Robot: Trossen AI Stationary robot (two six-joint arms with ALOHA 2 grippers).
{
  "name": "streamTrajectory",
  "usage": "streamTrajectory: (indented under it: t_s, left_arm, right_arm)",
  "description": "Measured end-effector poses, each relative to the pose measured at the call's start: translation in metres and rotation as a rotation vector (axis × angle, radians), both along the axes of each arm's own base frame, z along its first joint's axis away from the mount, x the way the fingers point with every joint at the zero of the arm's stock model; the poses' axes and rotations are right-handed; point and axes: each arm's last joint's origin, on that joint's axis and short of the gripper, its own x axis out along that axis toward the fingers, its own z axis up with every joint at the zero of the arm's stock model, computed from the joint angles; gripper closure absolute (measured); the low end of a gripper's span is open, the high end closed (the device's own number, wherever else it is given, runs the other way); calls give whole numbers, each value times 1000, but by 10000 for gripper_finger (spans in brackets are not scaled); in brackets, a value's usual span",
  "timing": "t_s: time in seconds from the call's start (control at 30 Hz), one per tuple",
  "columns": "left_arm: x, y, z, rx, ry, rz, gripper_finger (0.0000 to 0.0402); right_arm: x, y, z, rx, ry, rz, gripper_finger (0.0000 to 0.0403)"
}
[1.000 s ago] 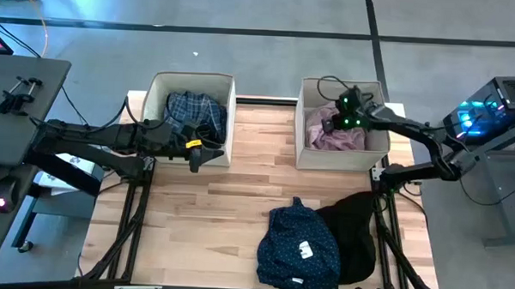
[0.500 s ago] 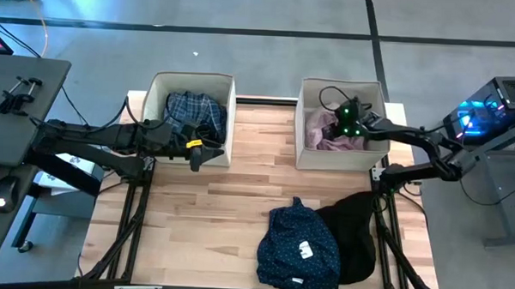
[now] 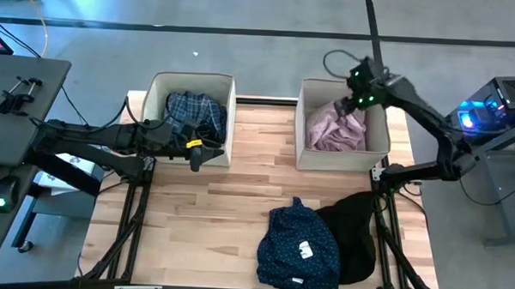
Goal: Sort clothes
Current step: Put the pink cloth into the right laundry organizer
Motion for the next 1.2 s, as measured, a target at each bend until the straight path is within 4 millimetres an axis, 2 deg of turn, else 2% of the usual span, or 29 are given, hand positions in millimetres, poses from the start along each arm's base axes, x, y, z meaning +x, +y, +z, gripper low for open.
streamTrajectory:
  t_s: [0.1,0.2,0.3,0.37,0.47,0.63,0.73,0.83,1.03,1.2]
  left_arm:
    - [0,0,0,0,0,-1,230]
    - [0,0,0,-1,0,-7,230]
    - [0,-1,0,-3,1,-17,230]
    - [0,-1,0,-6,1,-25,230]
    - [0,-2,0,-6,1,-35,230]
    - [0,-6,0,-1,3,-57,230]
    - [0,-8,0,0,5,-65,230]
    - [0,-9,-1,0,7,-68,230]
    - [0,-9,-1,0,7,-68,230]
    - [0,-9,-1,0,12,-68,230]
  right_arm:
    - [5,8,28,-9,-91,49,204]
    - [17,23,47,-24,-219,150,204]
    - [29,40,53,21,-303,281,203]
    - [37,48,47,113,-350,347,203]
    - [44,52,20,304,-374,349,205]
    - [42,52,-48,545,-254,266,215]
    - [36,47,-83,539,-104,160,221]
    - [30,38,-109,482,1,82,226]
    - [30,23,-148,380,11,88,226]
    - [29,19,-175,363,11,104,226]
